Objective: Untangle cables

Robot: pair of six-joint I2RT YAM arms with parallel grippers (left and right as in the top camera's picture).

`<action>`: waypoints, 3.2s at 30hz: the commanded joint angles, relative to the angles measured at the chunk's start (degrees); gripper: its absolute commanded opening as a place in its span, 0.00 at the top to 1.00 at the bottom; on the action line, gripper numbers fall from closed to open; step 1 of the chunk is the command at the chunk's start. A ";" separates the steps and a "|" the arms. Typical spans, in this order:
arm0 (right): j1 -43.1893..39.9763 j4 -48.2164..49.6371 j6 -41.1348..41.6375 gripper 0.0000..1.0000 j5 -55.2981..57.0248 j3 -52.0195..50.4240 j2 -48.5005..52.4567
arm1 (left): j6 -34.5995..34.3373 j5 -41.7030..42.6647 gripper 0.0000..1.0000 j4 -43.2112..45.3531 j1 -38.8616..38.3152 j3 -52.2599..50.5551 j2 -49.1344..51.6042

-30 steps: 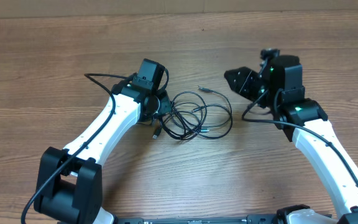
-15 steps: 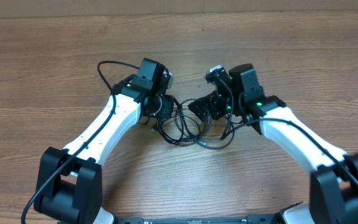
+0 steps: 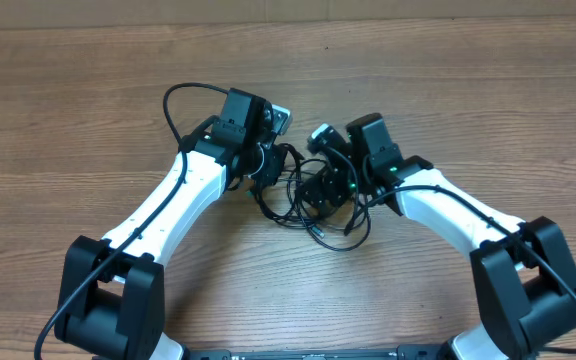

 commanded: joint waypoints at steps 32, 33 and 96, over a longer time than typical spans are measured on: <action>3.89 6.60 17.00 0.96 21.16 2.38 0.00 | -26.36 -8.92 0.96 -1.51 -0.04 0.83 0.55; 3.69 6.25 17.94 0.96 21.14 2.38 -1.18 | -28.70 -10.97 0.96 -1.77 -0.04 0.83 0.55; -10.34 -26.36 46.64 0.00 14.25 2.36 -18.25 | -29.29 -0.50 0.00 -20.20 3.93 11.34 -0.02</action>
